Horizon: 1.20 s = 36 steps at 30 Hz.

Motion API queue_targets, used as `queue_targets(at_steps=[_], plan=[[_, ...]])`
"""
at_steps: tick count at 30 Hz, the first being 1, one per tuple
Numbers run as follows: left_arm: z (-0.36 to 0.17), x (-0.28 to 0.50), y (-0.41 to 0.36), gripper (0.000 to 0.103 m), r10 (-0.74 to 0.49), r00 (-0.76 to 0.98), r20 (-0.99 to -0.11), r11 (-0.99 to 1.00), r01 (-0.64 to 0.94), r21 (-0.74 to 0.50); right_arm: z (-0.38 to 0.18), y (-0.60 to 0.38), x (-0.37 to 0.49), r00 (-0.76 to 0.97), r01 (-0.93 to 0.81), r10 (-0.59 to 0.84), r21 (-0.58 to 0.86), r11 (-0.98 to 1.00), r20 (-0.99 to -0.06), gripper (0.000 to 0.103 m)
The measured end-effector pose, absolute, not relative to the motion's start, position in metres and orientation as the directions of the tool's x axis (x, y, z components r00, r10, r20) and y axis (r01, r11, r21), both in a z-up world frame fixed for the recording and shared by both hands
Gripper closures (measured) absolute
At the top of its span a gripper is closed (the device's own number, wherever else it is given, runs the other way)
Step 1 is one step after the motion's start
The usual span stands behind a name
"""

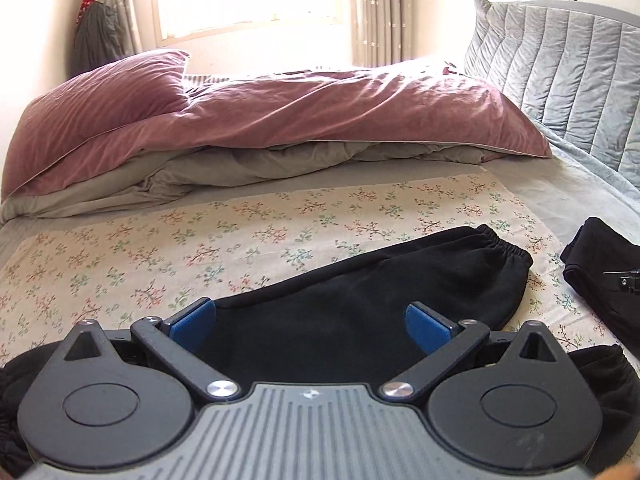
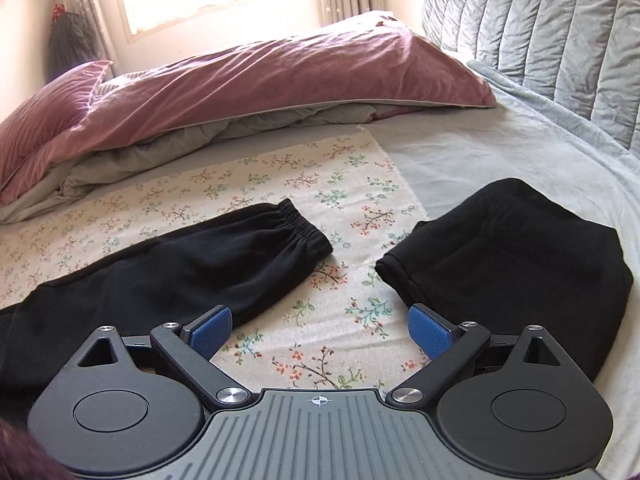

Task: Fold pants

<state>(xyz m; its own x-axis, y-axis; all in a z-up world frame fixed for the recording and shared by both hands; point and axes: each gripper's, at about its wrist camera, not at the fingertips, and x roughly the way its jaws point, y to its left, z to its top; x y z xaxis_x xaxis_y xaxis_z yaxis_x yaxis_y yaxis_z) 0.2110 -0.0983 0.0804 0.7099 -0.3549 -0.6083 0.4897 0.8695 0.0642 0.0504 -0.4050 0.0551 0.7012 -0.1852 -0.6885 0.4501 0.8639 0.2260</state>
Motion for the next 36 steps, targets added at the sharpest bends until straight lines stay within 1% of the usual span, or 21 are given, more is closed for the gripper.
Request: queue_targets(at_steps=[4,6,9,11,12,13,14,18,20,22,23,24,25,26,27,28,29,31,32,33,36], plan=[[0.066,0.252,-0.147,0.0,-0.439,0.661,-0.609,0.79,0.607,0.09,0.029,-0.428,0.07,0.758,0.362,-0.048,0.358,0.86,-0.651,0.007],[0.052,0.272,-0.171,0.0,-0.476,0.607,-0.636,0.734,0.672,0.092,0.014,-0.436,0.08,0.759,0.361,-0.032,0.38,0.851,-0.65,0.008],[0.03,0.304,-0.21,0.0,-0.508,0.532,-0.678,0.687,0.725,0.054,-0.007,-0.449,0.095,0.761,0.381,-0.024,0.418,0.825,-0.648,0.011],[0.018,0.321,-0.232,0.0,-0.529,0.489,-0.694,0.663,0.748,0.022,-0.019,-0.458,0.103,0.769,0.401,-0.021,0.456,0.794,-0.638,0.018],[0.011,0.329,-0.245,0.002,-0.544,0.459,-0.702,0.646,0.763,-0.001,-0.024,-0.461,0.106,0.772,0.407,-0.019,0.471,0.782,-0.636,0.019],[0.005,0.336,-0.257,0.003,-0.556,0.432,-0.71,0.628,0.778,-0.018,-0.03,-0.465,0.109,0.772,0.412,-0.016,0.482,0.773,-0.635,0.023],[-0.002,0.343,-0.269,0.005,-0.566,0.403,-0.719,0.607,0.794,-0.033,-0.034,-0.468,0.111,0.772,0.419,-0.018,0.487,0.766,-0.635,0.028],[-0.023,0.366,-0.308,0.012,-0.592,0.317,-0.741,0.543,0.837,-0.076,-0.049,-0.481,0.118,0.78,0.452,-0.019,0.542,0.708,-0.626,0.039],[-0.03,0.376,-0.32,0.015,-0.615,0.273,-0.74,0.526,0.841,-0.128,-0.055,-0.484,0.121,0.784,0.448,-0.017,0.546,0.708,-0.62,0.047],[-0.038,0.387,-0.329,0.019,-0.632,0.226,-0.741,0.515,0.837,-0.184,-0.059,-0.484,0.123,0.788,0.444,-0.021,0.543,0.713,-0.616,0.052],[-0.042,0.391,-0.332,0.025,-0.63,0.205,-0.749,0.518,0.83,-0.208,-0.061,-0.486,0.124,0.793,0.445,-0.027,0.548,0.708,-0.609,0.055],[-0.046,0.395,-0.335,0.029,-0.626,0.196,-0.754,0.526,0.82,-0.224,-0.064,-0.488,0.125,0.8,0.447,-0.03,0.561,0.697,-0.6,0.056],[-0.046,0.397,-0.336,0.031,-0.636,0.193,-0.747,0.53,0.813,-0.241,-0.067,-0.491,0.126,0.812,0.446,-0.028,0.589,0.674,-0.583,0.056],[-0.046,0.399,-0.336,0.042,-0.656,0.181,-0.732,0.53,0.802,-0.276,-0.069,-0.492,0.128,0.823,0.441,-0.021,0.615,0.654,-0.567,0.056],[-0.046,0.402,-0.336,0.065,-0.67,0.163,-0.724,0.532,0.786,-0.316,-0.071,-0.493,0.13,0.831,0.434,-0.015,0.632,0.643,-0.555,0.057],[-0.046,0.403,-0.335,0.077,-0.677,0.149,-0.721,0.537,0.77,-0.346,-0.072,-0.492,0.133,0.839,0.424,-0.009,0.643,0.638,-0.545,0.064],[-0.047,0.402,-0.336,0.092,-0.675,0.149,-0.723,0.548,0.757,-0.356,-0.073,-0.49,0.137,0.844,0.418,-0.008,0.648,0.636,-0.536,0.072],[-0.045,0.396,-0.337,0.093,-0.67,0.179,-0.721,0.55,0.771,-0.32,-0.072,-0.485,0.14,0.842,0.434,-0.044,0.627,0.648,-0.538,0.083],[-0.04,0.391,-0.337,0.093,-0.675,0.215,-0.706,0.55,0.784,-0.287,-0.068,-0.483,0.14,0.848,0.434,-0.069,0.614,0.659,-0.526,0.086],[-0.036,0.388,-0.336,0.093,-0.691,0.234,-0.684,0.543,0.793,-0.276,-0.063,-0.481,0.139,0.854,0.433,-0.091,0.604,0.669,-0.512,0.087],[-0.025,0.386,-0.336,0.093,-0.747,0.263,-0.61,0.521,0.801,-0.293,-0.042,-0.482,0.132,0.867,0.44,-0.156,0.578,0.687,-0.474,0.089]])
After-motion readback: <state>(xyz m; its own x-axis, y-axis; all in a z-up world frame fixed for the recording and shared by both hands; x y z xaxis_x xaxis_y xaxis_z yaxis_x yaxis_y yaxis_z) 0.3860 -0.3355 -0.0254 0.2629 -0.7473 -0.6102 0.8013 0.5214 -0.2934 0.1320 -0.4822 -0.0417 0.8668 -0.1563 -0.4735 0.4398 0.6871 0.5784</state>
